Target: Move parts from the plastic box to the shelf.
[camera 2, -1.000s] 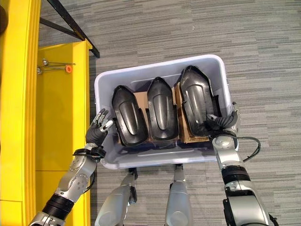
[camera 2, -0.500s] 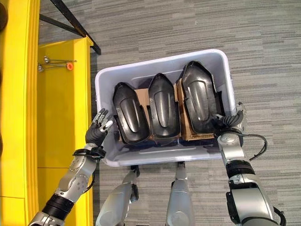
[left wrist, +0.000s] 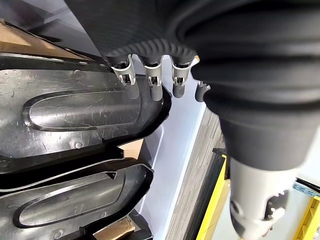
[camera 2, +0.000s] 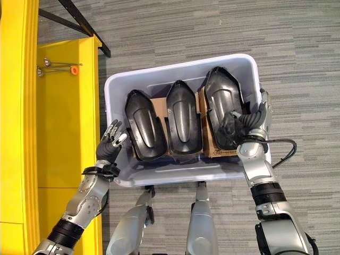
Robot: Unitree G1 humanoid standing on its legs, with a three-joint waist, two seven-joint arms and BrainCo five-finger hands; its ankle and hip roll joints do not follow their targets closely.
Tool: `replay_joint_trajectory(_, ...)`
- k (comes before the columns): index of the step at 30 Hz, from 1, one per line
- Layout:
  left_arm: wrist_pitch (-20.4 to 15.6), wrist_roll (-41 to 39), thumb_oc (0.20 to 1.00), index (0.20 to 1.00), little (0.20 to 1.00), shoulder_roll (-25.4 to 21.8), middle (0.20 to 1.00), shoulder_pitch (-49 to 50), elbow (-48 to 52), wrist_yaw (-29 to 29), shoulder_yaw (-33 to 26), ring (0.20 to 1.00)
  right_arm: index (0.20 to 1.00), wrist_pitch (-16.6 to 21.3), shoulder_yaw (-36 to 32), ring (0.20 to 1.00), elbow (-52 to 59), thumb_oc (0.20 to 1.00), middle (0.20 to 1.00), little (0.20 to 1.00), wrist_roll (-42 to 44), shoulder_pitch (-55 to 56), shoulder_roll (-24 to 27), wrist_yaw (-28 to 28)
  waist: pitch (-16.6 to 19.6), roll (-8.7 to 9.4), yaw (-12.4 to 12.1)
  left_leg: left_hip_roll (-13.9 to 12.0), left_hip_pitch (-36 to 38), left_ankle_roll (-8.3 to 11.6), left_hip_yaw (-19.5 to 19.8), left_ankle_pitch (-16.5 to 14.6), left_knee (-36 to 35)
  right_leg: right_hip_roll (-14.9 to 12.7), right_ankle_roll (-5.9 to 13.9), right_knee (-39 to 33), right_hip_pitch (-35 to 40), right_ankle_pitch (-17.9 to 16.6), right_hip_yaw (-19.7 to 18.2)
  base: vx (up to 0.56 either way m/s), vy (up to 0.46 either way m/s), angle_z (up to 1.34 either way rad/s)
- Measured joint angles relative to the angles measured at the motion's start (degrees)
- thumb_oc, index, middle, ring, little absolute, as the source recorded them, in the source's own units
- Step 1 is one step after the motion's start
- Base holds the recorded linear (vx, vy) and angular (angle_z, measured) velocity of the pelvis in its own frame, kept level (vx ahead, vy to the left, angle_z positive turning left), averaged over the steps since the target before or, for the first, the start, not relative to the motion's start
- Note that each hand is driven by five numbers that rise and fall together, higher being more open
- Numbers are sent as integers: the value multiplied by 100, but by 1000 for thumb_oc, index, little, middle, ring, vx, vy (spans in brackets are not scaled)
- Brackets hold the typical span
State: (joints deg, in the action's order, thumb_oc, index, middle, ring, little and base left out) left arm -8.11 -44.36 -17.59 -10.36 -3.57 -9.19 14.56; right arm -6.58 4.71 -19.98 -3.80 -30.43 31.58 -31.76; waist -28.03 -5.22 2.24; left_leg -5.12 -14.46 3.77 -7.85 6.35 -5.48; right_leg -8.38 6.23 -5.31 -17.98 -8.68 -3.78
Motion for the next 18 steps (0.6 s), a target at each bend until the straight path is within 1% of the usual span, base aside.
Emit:
replay_joint_trajectory(3,0,-1,1000,1000,1000,2,1000,4,0,1,2,1000,1000,2,27,1000,66,1000,1000,1000,-156,16,-17,9,0,0,-5,2,-17,-3,12,5,0,-1,0,0,-10,0,9,0,0,0)
replay_joint_trajectory(8,0,-1,1000,1000,1000,1,1000,6,0,1,2,1000,1000,3,36,1000,-8,1000,1000,1000,-168,50,-20,21,0,1,-14,4,-33,-5,36,19,0,-4,-1,0,-10,-1,36,-6,-2,3)
replay_joint_trajectory(11,0,-3,1000,1000,1000,-1,1000,6,1,1,1,1000,1000,11,55,1000,-475,1000,1000,1000,-185,-48,-197,24,0,1,-27,3,-46,-4,59,42,0,-6,-4,0,-9,-10,63,-4,-1,3)
replay_joint_trajectory(18,-2,-6,1000,1000,1000,-16,1000,12,1,6,8,1000,1000,15,102,1000,-1207,1000,1000,1000,-74,-254,-165,37,0,0,-138,10,-50,-8,68,57,0,-13,-2,0,-12,-20,64,0,0,0)
